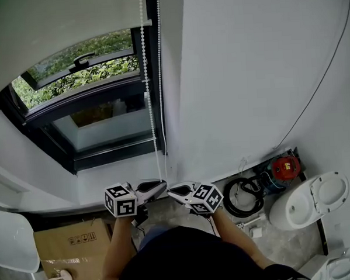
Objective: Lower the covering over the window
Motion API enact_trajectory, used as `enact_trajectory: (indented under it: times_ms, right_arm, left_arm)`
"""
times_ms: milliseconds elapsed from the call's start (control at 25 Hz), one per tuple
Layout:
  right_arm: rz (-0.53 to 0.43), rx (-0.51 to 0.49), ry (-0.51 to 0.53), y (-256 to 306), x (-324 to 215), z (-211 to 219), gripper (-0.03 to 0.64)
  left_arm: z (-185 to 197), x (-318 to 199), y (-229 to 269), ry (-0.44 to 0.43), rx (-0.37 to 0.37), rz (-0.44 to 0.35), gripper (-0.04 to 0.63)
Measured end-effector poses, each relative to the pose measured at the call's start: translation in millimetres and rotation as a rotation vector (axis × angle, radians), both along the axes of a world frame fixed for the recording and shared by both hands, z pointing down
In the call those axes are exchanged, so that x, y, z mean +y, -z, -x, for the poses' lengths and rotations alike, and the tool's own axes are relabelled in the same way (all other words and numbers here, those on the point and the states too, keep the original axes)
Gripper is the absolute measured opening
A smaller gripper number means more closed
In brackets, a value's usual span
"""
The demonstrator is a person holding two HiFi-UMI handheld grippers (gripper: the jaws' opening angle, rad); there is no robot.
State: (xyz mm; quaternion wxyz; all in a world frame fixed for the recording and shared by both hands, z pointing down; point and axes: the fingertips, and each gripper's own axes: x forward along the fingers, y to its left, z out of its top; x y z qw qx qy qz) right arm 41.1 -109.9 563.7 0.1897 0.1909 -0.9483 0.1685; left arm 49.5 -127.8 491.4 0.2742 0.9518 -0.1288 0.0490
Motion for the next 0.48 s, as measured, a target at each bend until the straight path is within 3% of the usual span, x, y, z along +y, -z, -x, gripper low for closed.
enact_trajectory:
  times_ms: [120, 480]
  right_arm:
    - [-0.025, -0.013, -0.019, 10, -3, -4, 0.015]
    - [-0.189, 0.013, -0.098, 60, -21, -23, 0.015]
  left_arm:
    - [4, 0, -2, 0.024, 0.053, 0.022, 0.023]
    - [18, -17, -5, 0.066, 0.04, 0.012, 0.023]
